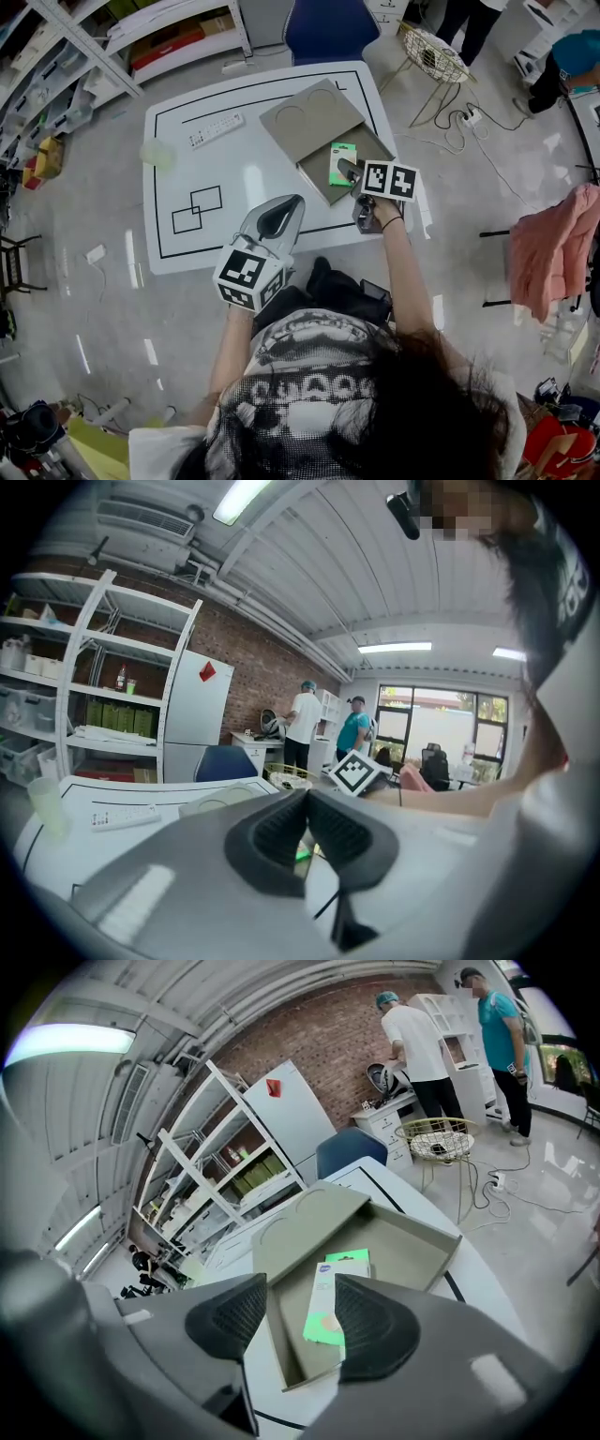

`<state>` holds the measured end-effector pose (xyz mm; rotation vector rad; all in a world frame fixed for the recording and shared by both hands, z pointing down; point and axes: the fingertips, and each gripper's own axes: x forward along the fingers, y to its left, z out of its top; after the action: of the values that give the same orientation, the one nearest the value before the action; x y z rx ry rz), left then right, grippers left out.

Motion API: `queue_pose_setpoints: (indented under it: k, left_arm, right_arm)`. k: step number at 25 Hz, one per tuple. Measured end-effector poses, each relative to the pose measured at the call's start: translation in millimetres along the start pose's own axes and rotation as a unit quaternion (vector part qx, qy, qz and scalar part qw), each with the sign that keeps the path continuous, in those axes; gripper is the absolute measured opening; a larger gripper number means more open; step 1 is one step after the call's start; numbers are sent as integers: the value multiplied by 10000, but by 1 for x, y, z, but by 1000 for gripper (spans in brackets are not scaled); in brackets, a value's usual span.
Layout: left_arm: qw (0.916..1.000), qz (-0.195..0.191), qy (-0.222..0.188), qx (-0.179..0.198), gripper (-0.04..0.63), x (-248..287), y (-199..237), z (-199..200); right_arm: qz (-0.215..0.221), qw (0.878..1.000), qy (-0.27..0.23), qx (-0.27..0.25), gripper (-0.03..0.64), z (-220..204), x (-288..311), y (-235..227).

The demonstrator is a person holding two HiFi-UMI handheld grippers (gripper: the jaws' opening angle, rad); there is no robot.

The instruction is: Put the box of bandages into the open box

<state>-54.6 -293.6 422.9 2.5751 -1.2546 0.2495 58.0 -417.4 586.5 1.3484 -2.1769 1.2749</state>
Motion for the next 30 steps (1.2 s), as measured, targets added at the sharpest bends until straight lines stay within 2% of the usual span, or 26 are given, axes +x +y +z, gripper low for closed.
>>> queue_pose_setpoints:
  k: [6,15,23,30]
  left_arm:
    - [10000,-17,-43,4,0,-13,-3,1]
    - [9999,-33,-137,13,0,-50,-6,-4]
    - [9997,-115,-213,-5,0,-101,-19,-17]
    - [9994,-262,-203,-104,0,-151,-30,-39]
  right_arm:
    - [584,9967,-425,-367,186,3,-36,42]
    - [1372,9805,-1040,-953,161,-18,-101,116]
    - [1712,9690,-1243,-1279,140,-75,-144,171]
    - [1828,9652,-1261,-1382,112,-135,-167,211]
